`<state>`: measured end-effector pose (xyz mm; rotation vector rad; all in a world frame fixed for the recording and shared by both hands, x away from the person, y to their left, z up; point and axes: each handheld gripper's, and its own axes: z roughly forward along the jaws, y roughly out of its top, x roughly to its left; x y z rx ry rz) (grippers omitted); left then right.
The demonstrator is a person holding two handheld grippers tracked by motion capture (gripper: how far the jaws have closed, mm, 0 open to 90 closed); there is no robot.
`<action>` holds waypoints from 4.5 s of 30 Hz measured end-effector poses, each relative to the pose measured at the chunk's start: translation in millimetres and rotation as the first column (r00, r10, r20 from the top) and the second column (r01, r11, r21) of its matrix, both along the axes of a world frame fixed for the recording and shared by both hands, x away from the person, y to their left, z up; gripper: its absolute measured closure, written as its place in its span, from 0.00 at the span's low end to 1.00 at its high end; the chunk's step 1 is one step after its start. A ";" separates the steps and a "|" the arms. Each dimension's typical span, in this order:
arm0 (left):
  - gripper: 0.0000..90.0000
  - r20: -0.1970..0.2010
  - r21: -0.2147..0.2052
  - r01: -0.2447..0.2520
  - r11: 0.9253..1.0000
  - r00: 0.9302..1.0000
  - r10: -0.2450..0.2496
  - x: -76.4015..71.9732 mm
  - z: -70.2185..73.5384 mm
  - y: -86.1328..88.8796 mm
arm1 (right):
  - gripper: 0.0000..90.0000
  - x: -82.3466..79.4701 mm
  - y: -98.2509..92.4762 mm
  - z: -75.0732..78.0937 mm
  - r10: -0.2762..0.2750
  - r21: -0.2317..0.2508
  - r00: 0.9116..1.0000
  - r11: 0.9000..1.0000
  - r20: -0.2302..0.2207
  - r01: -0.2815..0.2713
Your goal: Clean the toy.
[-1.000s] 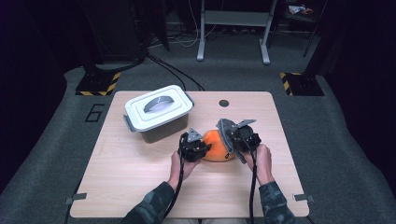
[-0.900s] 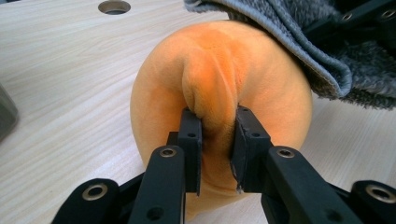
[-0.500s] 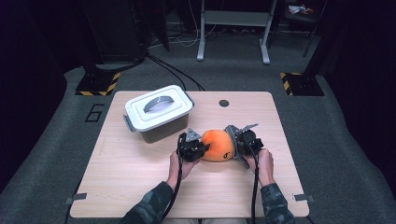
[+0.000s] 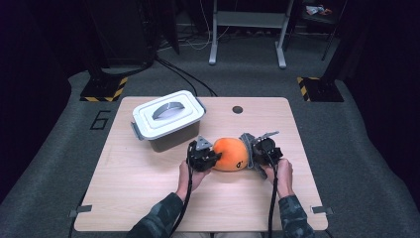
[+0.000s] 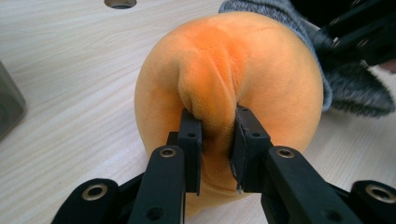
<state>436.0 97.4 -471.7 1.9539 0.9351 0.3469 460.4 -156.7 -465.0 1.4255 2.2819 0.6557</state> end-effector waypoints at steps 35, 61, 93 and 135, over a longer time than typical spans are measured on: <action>0.84 0.004 -0.008 -0.002 1.000 1.000 0.002 0.8 0.2 -3.3 | 0.82 -5.6 61.6 55.6 0.182 0.002 0.974 0.983 0.134 -0.184; 0.84 -0.002 -0.026 0.001 1.000 1.000 -0.001 2.4 -1.6 -2.3 | 0.82 3.1 3.9 -11.6 0.016 0.012 0.999 1.000 -0.040 -0.016; 0.72 -0.002 -0.043 0.007 0.999 1.000 -0.008 5.9 1.4 2.6 | 0.83 -16.0 38.9 39.0 0.093 0.000 0.991 0.996 0.099 -0.093; 0.88 0.013 -0.003 0.030 1.000 0.999 -0.030 3.7 12.0 -14.2 | 0.82 -9.2 59.7 58.2 0.161 -0.053 0.976 0.986 0.143 -0.155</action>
